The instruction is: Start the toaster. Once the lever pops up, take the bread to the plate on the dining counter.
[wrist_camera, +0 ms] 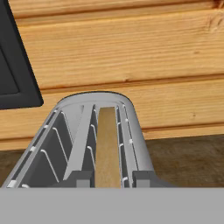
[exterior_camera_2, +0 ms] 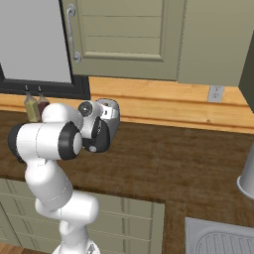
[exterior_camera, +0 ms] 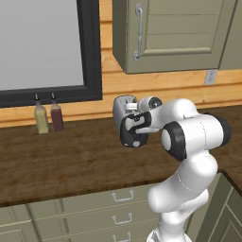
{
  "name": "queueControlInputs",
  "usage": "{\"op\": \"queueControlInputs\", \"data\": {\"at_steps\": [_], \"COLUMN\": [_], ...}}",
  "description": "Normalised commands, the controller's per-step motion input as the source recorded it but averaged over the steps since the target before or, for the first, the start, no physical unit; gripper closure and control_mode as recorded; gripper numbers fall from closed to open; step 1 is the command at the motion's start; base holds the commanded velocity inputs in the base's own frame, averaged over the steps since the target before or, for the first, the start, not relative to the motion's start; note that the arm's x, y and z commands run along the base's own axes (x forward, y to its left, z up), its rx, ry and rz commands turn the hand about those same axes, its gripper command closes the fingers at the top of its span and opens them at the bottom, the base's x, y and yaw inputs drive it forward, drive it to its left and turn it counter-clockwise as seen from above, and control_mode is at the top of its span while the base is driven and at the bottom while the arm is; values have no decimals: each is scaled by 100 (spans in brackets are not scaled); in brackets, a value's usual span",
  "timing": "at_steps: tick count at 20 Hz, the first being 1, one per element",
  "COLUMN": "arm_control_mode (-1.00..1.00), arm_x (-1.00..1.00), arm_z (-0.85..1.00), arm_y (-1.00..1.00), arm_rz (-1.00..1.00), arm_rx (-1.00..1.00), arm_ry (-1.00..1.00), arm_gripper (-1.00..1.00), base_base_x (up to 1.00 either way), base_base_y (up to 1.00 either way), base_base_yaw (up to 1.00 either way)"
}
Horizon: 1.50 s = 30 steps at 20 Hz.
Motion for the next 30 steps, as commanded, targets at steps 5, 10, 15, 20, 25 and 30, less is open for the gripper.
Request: {"op": "queueControlInputs", "data": {"at_steps": [5,10,15,20,25,30], "arm_control_mode": [-100,-100,-100,-100,-100,-100], "arm_x": [0,-17,-33,-34,-25,-24], "arm_z": [-12,24,75,49,48,75], "arm_y": [0,0,8,15,16,13], "arm_rz": [0,0,0,0,0,0], "arm_rx": [0,0,-3,-5,-5,-6], "arm_ry": [0,-5,-3,0,0,0], "arm_gripper": [100,100,100,100,100,100], "base_base_x": [0,0,0,0,0,0], "base_base_y": [0,0,0,0,0,0], "base_base_yaw": [0,0,0,0,0,0]}}
